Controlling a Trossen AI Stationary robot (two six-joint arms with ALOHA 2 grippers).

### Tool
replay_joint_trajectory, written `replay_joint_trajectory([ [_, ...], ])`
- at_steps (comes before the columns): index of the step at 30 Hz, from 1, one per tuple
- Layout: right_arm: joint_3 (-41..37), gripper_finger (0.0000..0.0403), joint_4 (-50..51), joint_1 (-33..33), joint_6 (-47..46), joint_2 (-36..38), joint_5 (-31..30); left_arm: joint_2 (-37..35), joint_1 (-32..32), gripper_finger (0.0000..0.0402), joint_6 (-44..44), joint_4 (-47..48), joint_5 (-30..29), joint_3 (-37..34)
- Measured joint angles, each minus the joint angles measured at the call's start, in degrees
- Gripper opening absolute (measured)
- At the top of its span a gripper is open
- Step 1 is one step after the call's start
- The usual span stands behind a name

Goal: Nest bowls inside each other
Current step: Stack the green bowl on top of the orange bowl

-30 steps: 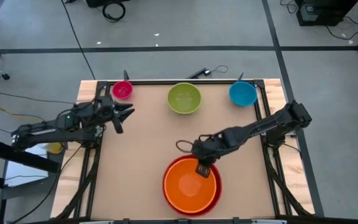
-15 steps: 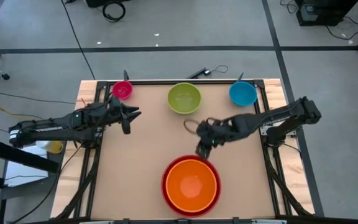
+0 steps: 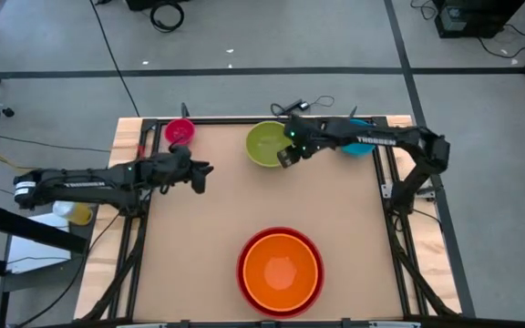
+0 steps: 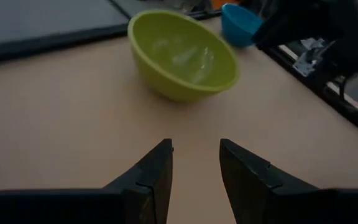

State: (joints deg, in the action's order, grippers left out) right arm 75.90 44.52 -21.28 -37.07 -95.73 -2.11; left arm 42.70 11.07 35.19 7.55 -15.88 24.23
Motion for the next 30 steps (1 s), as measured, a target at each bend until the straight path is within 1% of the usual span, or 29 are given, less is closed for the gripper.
replay_joint_trajectory([
  [2, 0.0, 0.016, -0.2, -2.0, 1.3, -0.6, 2.0, 1.2, 0.0, 0.0134, 2.7, -0.1, 0.0, 0.0],
  [8, 0.0, 0.016, -0.2, -6.2, 2.7, -0.6, 4.2, 3.9, 0.0, 0.0135, 7.5, -0.2, -0.1, 0.0],
  [10, 0.0, 0.0161, 0.8, -7.6, 2.8, -0.6, 6.8, 4.7, 0.0, 0.0135, 7.6, -0.6, -1.2, 0.0],
  [13, 0.0, 0.0161, 2.9, -9.4, 5.1, -0.6, 12.5, 6.1, 0.0, 0.0135, 7.5, -0.6, -3.4, 0.0],
  [14, 0.0, 0.0161, 3.5, -9.9, 5.6, -0.6, 16.1, 6.4, 0.0, 0.0135, 7.5, -0.5, -4.1, 0.0],
  [16, 0.0, 0.016, 2.4, -11.3, 5.6, 0.0, 30.1, 6.9, 0.2, 0.0135, 8.4, -1.6, -4.2, 0.0],
  [17, 0.0, 0.016, 0.4, -11.6, 5.4, 0.6, 37.2, 6.8, 0.6, 0.0135, 9.1, -2.4, -3.9, 0.0],
  [18, 0.0, 0.016, -2.1, -11.7, 4.5, 1.4, 42.3, 6.6, 1.3, 0.0135, 9.5, -2.9, -3.1, 0.2],
  [19, 0.0, 0.016, -4.8, -11.6, 3.4, 2.4, 45.3, 6.4, 2.3, 0.0135, 9.3, -3.5, -1.4, 0.6],
  [21, 0.1, 0.016, -9.6, -11.4, 2.0, 4.3, 45.4, 5.8, 5.0, 0.0135, 6.7, -4.4, 2.2, 1.6],
  [23, 0.1, 0.016, -13.1, -11.3, 2.7, 5.8, 41.4, 5.6, 7.8, 0.0135, 4.2, -4.7, 5.4, 2.6],
  [27, 0.1, 0.016, -20.4, -11.0, 7.3, 7.0, 32.1, 5.6, 12.9, 0.0135, 2.5, -4.8, 10.2, 4.0],
  [30, 0.1, 0.016, -25.2, -10.7, 10.5, 7.0, 29.0, 5.7, 15.9, 0.0133, 0.9, -5.8, 15.9, 4.1],
])
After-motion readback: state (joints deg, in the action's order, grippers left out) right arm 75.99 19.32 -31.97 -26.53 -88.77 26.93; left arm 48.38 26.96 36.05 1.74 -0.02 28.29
